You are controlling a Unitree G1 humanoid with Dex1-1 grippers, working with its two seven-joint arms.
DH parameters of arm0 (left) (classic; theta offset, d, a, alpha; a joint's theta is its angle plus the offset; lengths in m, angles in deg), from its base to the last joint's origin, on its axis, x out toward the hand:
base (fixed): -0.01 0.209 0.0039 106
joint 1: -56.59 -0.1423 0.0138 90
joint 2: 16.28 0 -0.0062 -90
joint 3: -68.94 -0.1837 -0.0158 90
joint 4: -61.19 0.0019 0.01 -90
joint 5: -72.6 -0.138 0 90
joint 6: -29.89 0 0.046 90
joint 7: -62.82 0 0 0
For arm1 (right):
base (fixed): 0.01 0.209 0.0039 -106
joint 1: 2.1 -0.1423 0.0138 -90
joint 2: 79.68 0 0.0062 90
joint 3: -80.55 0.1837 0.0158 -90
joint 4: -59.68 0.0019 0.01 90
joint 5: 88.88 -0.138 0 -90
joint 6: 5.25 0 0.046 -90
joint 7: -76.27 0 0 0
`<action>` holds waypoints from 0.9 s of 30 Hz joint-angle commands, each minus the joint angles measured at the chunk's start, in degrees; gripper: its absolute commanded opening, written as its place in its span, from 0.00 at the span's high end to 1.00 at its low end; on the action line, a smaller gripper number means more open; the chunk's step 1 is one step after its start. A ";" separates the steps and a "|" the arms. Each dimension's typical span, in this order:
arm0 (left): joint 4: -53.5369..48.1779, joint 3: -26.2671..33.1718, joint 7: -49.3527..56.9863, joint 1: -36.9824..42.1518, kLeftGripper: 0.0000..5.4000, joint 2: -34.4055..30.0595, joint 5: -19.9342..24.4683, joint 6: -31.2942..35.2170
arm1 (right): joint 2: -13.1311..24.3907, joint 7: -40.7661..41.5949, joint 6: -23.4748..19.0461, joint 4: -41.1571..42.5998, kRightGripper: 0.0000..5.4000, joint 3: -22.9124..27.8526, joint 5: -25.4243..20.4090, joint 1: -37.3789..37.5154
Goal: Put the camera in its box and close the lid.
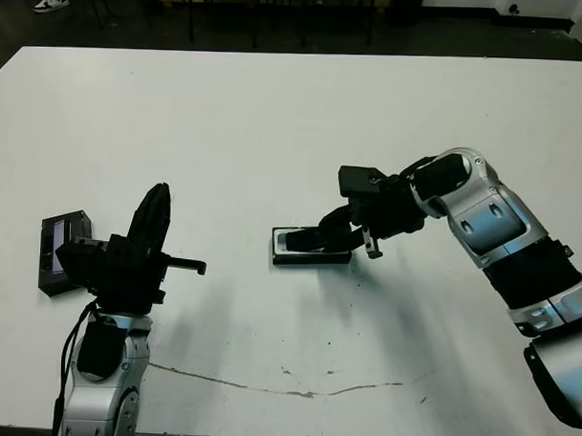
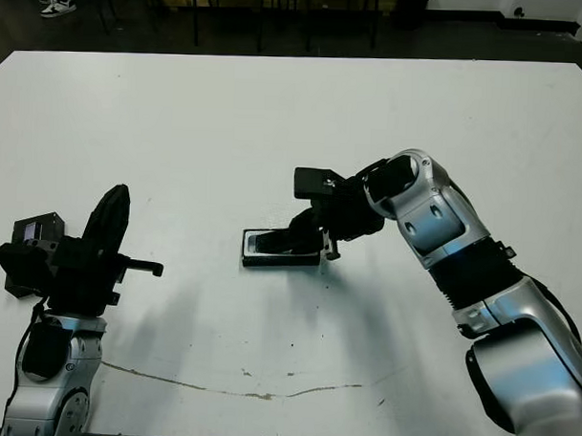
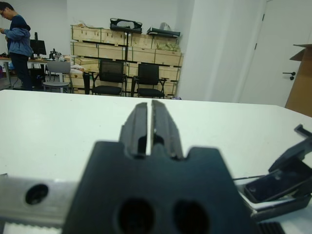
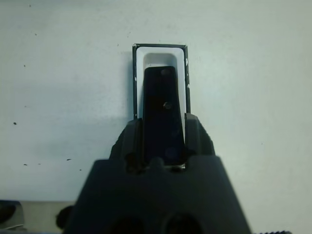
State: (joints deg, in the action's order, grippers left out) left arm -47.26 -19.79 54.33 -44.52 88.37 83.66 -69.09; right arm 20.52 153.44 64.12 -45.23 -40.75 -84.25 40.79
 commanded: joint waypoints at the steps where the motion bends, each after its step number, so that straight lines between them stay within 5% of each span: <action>1: 0.63 0.00 0.32 -0.68 1.00 0.00 -0.42 0.40 | -1.08 -0.03 -0.85 -1.29 0.86 -1.42 1.25 -0.57; 7: 0.57 -0.04 0.23 -0.91 1.00 0.17 0.00 0.41 | -3.10 -0.01 -1.18 -2.89 0.86 -3.06 2.53 -0.97; 14: 0.92 -0.03 0.51 -1.10 1.00 0.29 -0.58 -0.05 | -5.45 -0.29 3.29 -6.65 0.86 -3.28 2.45 -0.23; 24: 0.68 0.34 0.36 -1.20 1.00 0.09 -0.27 0.01 | -5.11 0.64 4.42 -7.47 0.86 -3.15 2.71 0.34; 27: 0.47 0.24 0.55 -1.33 1.00 0.18 -0.34 0.29 | -4.14 1.86 5.08 -7.18 0.76 -2.79 2.38 0.16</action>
State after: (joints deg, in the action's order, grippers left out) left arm -47.26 -19.74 54.66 -45.02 88.75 83.54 -69.56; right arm 16.72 154.06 68.72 -51.84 -42.09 -82.11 38.84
